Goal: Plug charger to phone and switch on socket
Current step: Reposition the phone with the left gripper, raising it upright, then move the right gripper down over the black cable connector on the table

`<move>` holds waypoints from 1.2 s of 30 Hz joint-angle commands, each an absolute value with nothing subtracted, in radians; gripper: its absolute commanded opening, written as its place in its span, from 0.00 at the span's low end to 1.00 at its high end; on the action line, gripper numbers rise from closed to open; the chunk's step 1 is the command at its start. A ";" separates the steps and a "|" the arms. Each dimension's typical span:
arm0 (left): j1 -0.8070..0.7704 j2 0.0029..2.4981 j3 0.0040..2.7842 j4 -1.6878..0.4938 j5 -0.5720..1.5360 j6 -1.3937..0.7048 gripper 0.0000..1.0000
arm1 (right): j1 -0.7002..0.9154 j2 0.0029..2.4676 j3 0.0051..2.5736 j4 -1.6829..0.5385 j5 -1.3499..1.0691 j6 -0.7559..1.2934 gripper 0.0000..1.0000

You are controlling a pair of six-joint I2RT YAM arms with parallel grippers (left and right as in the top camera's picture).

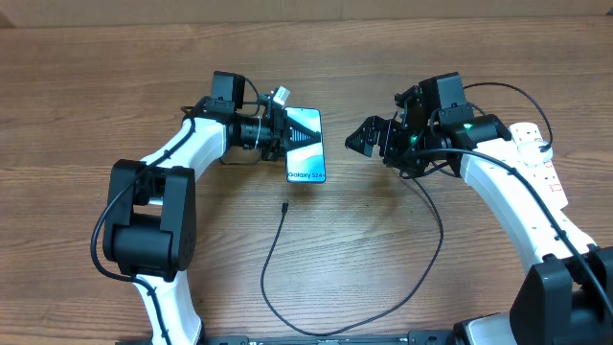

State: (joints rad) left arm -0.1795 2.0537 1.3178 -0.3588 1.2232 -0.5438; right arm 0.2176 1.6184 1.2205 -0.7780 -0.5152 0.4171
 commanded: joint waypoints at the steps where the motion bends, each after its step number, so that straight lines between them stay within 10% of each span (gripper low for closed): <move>1: -0.175 2.023 1.328 -0.352 1.309 -0.515 0.04 | 0.215 1.601 1.216 -0.773 -0.506 0.421 1.00; 10: -0.123 2.024 1.328 -0.333 1.357 -0.483 0.04 | 0.216 1.601 1.216 -0.703 -0.535 0.420 1.00; 13: -0.099 2.023 1.328 -0.361 1.391 -0.430 0.04 | 0.231 1.601 1.216 -0.664 -0.570 0.422 0.65; 14: -0.083 2.024 1.328 -0.389 1.413 -0.391 0.04 | 0.262 1.601 1.216 -0.660 -0.552 0.429 0.29; 17: -0.059 2.024 1.328 -0.419 1.414 -0.365 0.04 | 0.342 1.603 1.208 -0.667 -0.416 0.519 0.04; 27: 0.133 2.024 1.328 -0.699 1.410 -0.105 0.04 | 0.707 1.724 1.198 -0.686 -0.008 0.832 0.06; 36: 0.260 2.024 1.328 -0.920 1.372 0.109 0.04 | 0.798 1.891 1.198 -0.556 0.002 0.890 0.44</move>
